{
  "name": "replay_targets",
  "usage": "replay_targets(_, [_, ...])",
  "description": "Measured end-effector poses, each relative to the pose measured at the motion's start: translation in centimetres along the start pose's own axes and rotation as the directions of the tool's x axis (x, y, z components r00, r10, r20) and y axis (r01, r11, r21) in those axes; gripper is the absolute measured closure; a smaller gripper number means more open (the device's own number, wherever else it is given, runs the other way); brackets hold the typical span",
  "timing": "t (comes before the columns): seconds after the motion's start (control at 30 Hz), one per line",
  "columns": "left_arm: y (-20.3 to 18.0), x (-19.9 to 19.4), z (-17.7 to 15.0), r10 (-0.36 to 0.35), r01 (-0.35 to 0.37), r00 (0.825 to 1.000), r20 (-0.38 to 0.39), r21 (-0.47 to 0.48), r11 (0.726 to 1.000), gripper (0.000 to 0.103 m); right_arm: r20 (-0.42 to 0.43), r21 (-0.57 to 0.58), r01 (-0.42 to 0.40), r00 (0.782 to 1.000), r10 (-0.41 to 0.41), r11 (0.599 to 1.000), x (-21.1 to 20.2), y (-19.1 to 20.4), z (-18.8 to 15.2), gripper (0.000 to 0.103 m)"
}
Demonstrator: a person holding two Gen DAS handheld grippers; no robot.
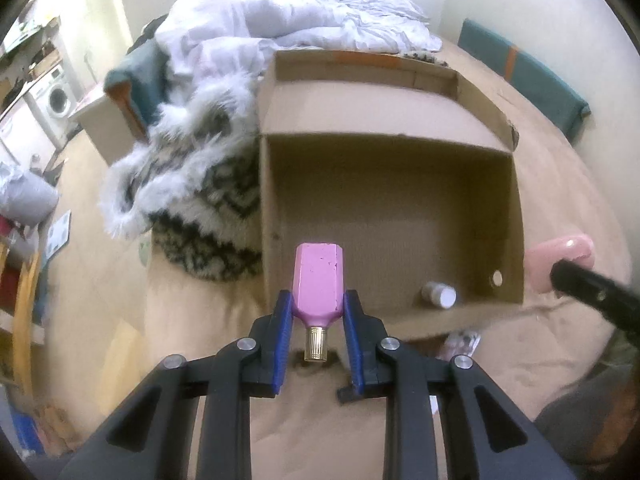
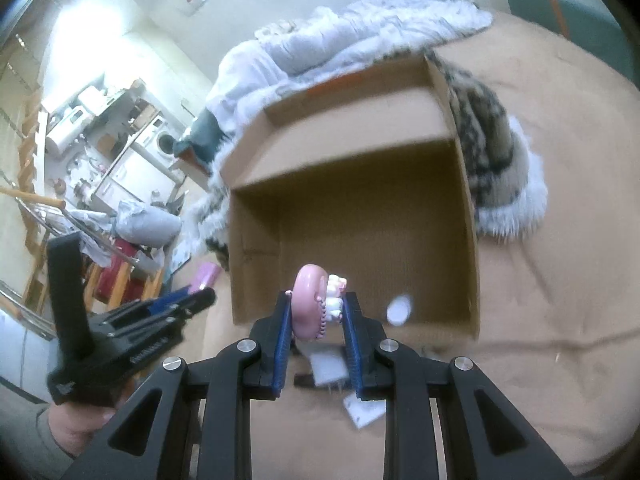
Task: Organize rigid objects
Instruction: 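Carry the pink case and lighter into the box and open both grippers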
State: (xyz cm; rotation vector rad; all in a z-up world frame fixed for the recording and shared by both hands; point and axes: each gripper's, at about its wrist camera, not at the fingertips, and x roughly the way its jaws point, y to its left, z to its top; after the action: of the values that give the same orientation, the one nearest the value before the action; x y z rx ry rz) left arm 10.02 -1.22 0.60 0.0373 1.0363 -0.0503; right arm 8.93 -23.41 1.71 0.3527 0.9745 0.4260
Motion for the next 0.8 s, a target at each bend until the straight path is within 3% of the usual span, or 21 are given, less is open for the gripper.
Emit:
replay_targets(0.33, [-2.1, 4.5, 3.5, 0.007, -0.007, 1.0, -0.012, 0.015, 1.0, 0.081, -0.037, -0.011, 0.019, 0.999, -0.019, 1.0, 4.9, -1.6, 4.0, 0.077])
replay_targets(0.8, [-3.0, 10.6, 3.6, 0.039, -0.04, 0.996, -0.081, -0.013, 0.999, 0.08, -0.124, 0.004, 0.065, 0.99, -0.064, 0.998, 10.9, -4.2, 3.5, 0.077])
